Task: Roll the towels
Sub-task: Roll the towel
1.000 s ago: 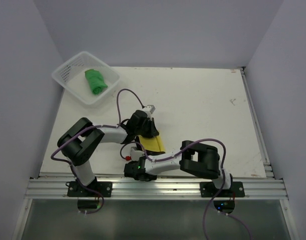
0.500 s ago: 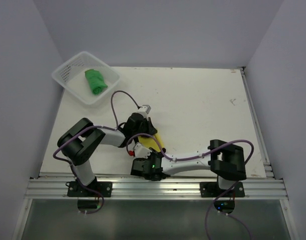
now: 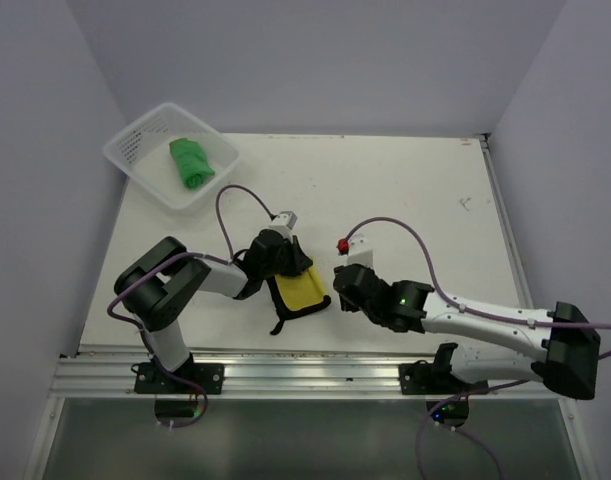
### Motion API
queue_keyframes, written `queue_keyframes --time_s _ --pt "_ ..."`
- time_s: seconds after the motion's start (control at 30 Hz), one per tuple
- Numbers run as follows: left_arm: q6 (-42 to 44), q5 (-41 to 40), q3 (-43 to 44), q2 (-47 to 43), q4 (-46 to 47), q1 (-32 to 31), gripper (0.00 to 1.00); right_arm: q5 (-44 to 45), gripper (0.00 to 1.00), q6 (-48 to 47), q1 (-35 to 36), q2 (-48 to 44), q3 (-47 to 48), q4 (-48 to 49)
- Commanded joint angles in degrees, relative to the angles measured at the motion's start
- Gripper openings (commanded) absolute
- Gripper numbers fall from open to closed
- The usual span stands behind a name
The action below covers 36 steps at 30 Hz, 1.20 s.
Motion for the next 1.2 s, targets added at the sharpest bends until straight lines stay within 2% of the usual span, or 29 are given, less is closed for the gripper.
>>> queue_keyframes --time_s 0.0,0.07,0.13,0.17,0.37,0.6,0.8,1.17 --pt "0.60 -3.42 -2.81 0.46 -4.47 0.88 0.00 -11.98 0.38 5.67 -8.49 -5.03 -4.78 8.99" --pt "0.42 -3.42 -3.07 0.28 -4.12 0.88 0.00 -17.78 0.39 8.21 -11.41 -4.86 -5.84 10.05" --pt "0.34 -3.24 -2.90 0.55 -4.03 0.88 0.00 -22.10 0.39 10.67 -15.72 -4.42 -8.64 14.88" --pt "0.25 -3.15 -2.98 0.63 -4.03 0.88 0.00 -26.90 0.39 13.64 -17.13 -3.72 -9.87 16.90" --pt "0.07 -2.98 -3.16 1.07 -3.67 0.88 0.00 -38.35 0.41 22.80 -24.52 1.46 -16.38 30.35" --pt "0.16 -2.89 -3.25 1.25 -3.41 0.88 0.00 -40.58 0.45 26.32 -26.98 5.60 -18.06 38.09" --pt "0.07 -2.63 -3.51 1.34 -3.06 0.79 0.00 -40.84 0.48 27.47 -27.07 6.92 -18.06 39.85" --pt "-0.10 -2.10 -3.86 1.60 -2.53 0.79 0.00 -42.77 0.47 27.91 -26.90 11.84 -18.85 41.88"
